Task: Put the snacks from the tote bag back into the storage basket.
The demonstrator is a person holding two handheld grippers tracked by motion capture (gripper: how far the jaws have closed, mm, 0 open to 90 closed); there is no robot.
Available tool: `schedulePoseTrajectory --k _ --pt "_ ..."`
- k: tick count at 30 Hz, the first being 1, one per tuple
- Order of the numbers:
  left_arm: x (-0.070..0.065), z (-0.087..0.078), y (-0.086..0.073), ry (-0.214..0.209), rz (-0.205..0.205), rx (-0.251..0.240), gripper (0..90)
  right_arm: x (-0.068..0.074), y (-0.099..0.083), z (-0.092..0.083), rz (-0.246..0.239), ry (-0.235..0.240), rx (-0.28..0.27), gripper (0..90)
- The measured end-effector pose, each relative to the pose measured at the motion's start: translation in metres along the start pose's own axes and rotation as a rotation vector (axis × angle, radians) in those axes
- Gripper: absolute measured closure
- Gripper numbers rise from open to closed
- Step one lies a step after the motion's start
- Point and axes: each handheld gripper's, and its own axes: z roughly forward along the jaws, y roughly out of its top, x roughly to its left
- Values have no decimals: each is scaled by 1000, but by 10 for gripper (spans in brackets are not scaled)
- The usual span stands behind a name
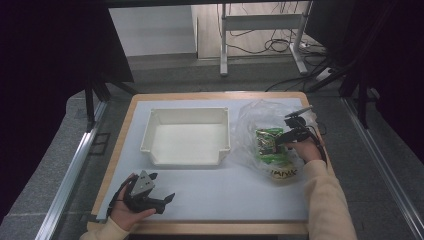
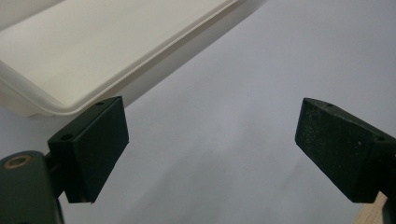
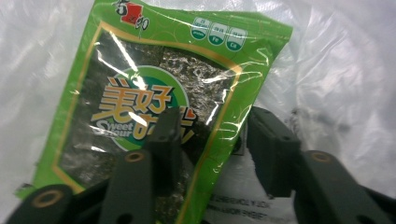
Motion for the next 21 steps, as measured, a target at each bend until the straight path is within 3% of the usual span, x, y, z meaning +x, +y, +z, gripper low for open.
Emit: schedulePoseTrajectory --k 2,6,8,18,21 --pt "0 0 0 1 0 -1 95 -4 0 1 56 28 6 664" --pt "1 0 0 1 -1 -3 95 -3 1 1 94 31 7 747" --pt "0 -1 0 1 3 -3 95 -4 1 0 100 21 18 805" --pt "1 -1 0 0 3 -2 95 -4 1 -3 122 7 6 882" --pt "1 -1 0 1 2 -3 95 -2 1 -4 98 -11 2 890"
